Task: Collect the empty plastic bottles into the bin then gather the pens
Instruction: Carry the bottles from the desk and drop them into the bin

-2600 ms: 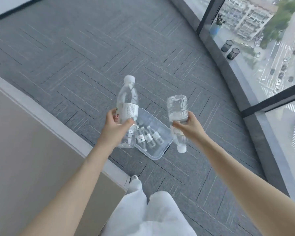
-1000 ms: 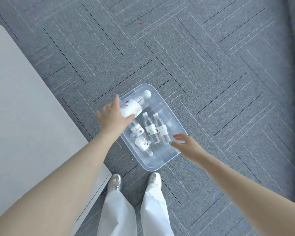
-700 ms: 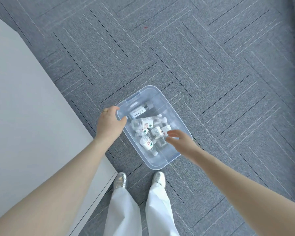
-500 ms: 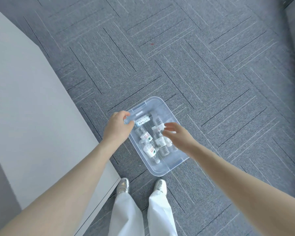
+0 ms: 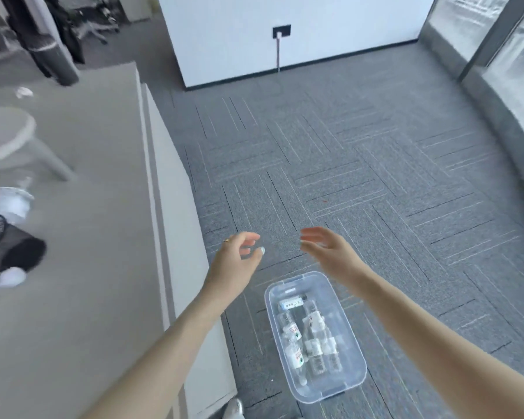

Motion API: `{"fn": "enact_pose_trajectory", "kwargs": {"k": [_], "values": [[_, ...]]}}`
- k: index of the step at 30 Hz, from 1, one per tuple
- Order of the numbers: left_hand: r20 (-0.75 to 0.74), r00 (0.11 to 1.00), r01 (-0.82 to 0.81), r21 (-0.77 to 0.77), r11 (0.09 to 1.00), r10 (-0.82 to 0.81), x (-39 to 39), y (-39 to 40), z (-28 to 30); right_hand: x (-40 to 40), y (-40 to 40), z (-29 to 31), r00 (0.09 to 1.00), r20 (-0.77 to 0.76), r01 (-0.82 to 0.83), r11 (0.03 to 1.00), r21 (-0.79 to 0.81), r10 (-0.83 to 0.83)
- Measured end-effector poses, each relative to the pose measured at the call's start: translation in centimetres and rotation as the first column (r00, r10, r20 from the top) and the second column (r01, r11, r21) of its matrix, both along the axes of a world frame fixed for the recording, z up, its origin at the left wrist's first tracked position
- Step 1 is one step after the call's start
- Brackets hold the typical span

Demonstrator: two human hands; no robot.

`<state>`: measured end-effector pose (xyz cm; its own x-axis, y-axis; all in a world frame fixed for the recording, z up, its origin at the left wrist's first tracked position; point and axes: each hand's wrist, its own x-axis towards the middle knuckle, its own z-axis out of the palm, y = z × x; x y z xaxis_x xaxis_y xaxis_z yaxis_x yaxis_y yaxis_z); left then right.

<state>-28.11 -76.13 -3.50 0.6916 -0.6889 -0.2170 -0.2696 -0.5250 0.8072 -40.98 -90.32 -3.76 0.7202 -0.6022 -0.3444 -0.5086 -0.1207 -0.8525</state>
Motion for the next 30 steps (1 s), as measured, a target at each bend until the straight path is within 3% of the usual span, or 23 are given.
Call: {"fn": "enact_pose_trajectory", "kwargs": {"k": [8, 15, 22, 30], "values": [[0.102, 0.976, -0.174, -0.172, 0.970, 0.193, 2.6, 10.1, 11.3, 5.1, 5.7, 12.4, 0.980, 0.129, -0.130, 0.980, -0.151, 0.150], [0.144, 0.896, -0.369, -0.285, 0.885, 0.420, 3.9, 24.0, 17.6, 9.9, 16.8, 19.6, 0.913, 0.238, -0.284, 0.935, -0.211, 0.331], [0.074, 0.802, -0.537, -0.344, 0.770, 0.592, 3.2, 42.2, 19.5, 12.9, 32.7, 21.8, 0.831, 0.265, -0.440, 0.869, -0.225, 0.489], [0.114, 0.662, -0.696, -0.271, 0.665, 0.741, 3.1, 59.5, 19.9, 15.3, 47.5, 21.0, 0.736, 0.187, -0.567, 0.744, -0.354, 0.650]]}}
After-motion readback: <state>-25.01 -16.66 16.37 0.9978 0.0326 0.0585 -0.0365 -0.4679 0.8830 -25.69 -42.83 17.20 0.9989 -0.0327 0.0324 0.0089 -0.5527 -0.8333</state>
